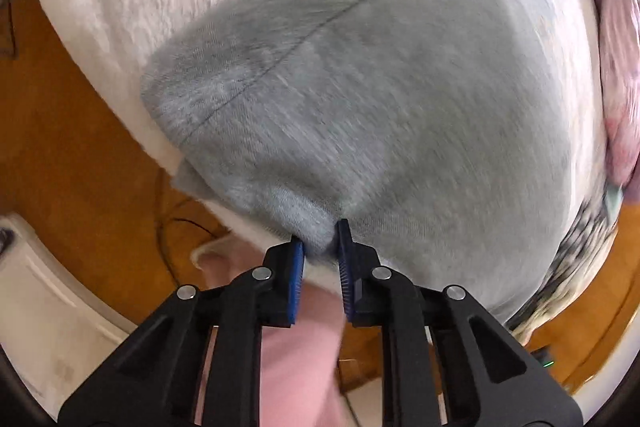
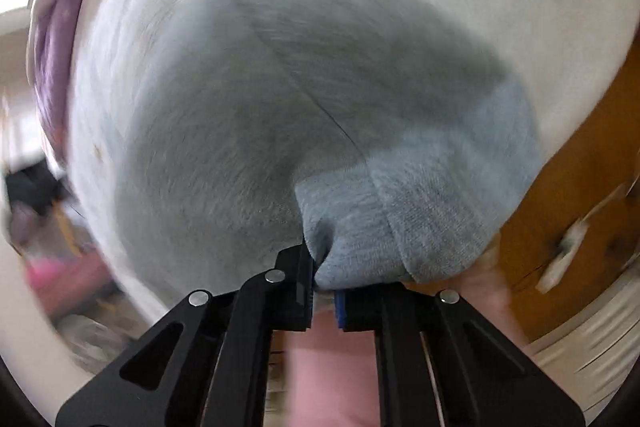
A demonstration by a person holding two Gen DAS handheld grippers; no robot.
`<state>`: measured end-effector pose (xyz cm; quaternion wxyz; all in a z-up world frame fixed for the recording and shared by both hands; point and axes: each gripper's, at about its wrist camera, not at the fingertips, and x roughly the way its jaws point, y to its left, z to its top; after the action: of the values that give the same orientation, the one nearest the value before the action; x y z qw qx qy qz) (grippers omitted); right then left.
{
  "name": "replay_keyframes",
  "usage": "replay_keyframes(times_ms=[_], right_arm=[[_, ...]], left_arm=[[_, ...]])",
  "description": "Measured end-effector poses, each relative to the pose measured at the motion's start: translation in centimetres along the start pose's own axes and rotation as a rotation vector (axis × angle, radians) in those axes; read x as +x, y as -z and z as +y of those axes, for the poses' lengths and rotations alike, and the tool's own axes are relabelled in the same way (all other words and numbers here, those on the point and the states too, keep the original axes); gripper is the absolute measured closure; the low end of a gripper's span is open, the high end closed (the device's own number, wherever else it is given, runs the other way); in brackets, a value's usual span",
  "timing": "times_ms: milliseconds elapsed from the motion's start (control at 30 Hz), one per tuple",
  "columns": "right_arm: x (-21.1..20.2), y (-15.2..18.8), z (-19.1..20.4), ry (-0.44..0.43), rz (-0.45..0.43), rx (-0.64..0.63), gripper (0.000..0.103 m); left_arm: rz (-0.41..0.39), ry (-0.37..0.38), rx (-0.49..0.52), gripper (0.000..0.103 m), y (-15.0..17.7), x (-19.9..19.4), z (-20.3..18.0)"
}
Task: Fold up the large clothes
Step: 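Lay the folded edge down and release it from both grippers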
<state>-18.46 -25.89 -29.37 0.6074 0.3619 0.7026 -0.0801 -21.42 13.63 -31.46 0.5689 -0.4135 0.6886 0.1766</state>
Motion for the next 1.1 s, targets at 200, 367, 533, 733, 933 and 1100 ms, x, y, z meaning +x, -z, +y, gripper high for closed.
replay_keyframes(times_ms=[200, 367, 533, 733, 933, 1100], right_arm=[[-0.9, 1.3, -0.4, 0.143, 0.031, -0.084, 0.096], [2.5, 1.1, 0.4, 0.324, 0.094, -0.187, 0.054], [-3.5, 3.4, 2.5, 0.311, 0.040, -0.316, 0.049], [-10.2, 4.9, 10.0, 0.170, -0.222, -0.589, 0.052], [-1.4, 0.7, 16.8, 0.108, -0.133, -0.690, 0.100], [7.7, 0.5, 19.0, 0.272, -0.060, -0.774, 0.101]], left_arm=[[0.052, -0.039, 0.044, 0.087, 0.6, -0.2, 1.2], [0.107, -0.163, 0.126, 0.075, 0.3, 1.7, 0.6], [0.041, -0.290, 0.443, 0.074, 2.6, -3.3, -2.5], [-0.159, -0.251, 0.673, 0.103, 4.8, -8.9, -9.0], [-0.147, -0.104, 0.715, 0.103, 0.9, -4.7, -17.0], [-0.067, -0.212, 0.652, 0.103, -3.4, 2.5, -16.2]])
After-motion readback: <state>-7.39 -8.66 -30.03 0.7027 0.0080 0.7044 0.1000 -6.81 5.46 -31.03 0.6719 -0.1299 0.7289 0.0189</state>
